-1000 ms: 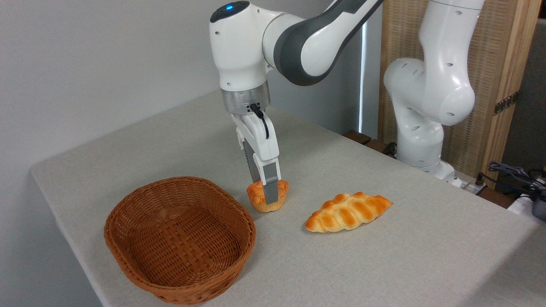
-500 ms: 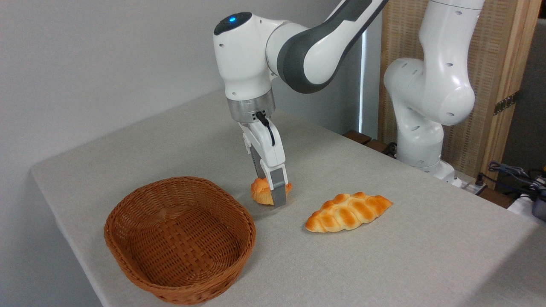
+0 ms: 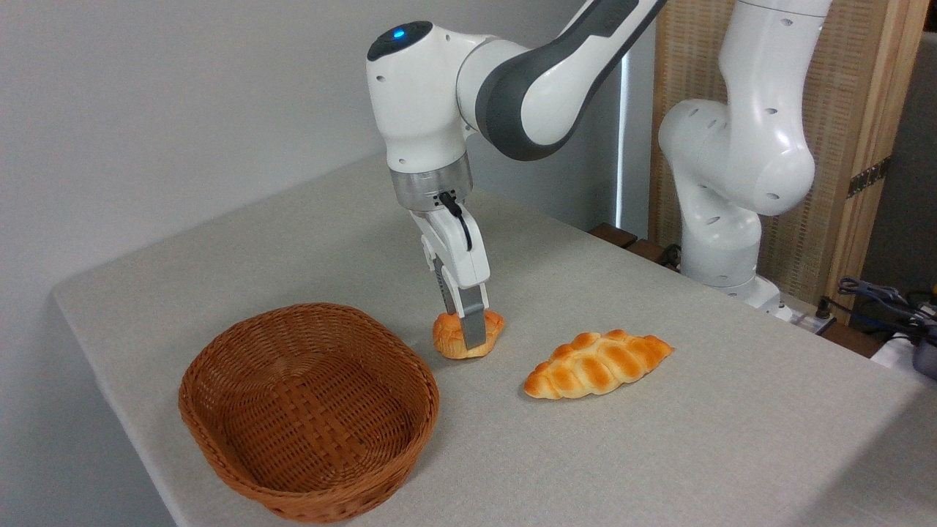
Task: Put bread into the basket
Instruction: 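Lift the bun and carry it over the wicker basket, lowering inside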
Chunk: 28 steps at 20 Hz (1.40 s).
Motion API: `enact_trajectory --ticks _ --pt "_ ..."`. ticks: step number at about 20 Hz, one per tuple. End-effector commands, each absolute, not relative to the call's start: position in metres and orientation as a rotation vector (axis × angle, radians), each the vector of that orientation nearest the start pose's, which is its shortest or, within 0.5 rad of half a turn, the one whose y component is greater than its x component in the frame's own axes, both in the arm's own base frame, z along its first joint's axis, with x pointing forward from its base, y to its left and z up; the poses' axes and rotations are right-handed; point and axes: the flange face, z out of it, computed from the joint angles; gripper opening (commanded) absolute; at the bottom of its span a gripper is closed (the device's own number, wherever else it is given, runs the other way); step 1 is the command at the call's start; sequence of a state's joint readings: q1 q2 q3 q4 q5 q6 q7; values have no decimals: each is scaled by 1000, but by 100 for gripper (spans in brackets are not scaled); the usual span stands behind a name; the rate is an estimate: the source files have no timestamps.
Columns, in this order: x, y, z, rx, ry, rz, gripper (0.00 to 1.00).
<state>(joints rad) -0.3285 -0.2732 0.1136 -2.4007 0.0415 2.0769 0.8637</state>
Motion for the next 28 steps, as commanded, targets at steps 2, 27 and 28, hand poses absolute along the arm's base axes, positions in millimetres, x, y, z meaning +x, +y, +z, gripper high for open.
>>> enact_trajectory --ticks 2,27,28 --pt "434 -87 429 -2718 1660 158 48" --pt "603 -103 499 -2907 1436 -428 98" --pt "603 -105 499 -2898 1443 -423 100"
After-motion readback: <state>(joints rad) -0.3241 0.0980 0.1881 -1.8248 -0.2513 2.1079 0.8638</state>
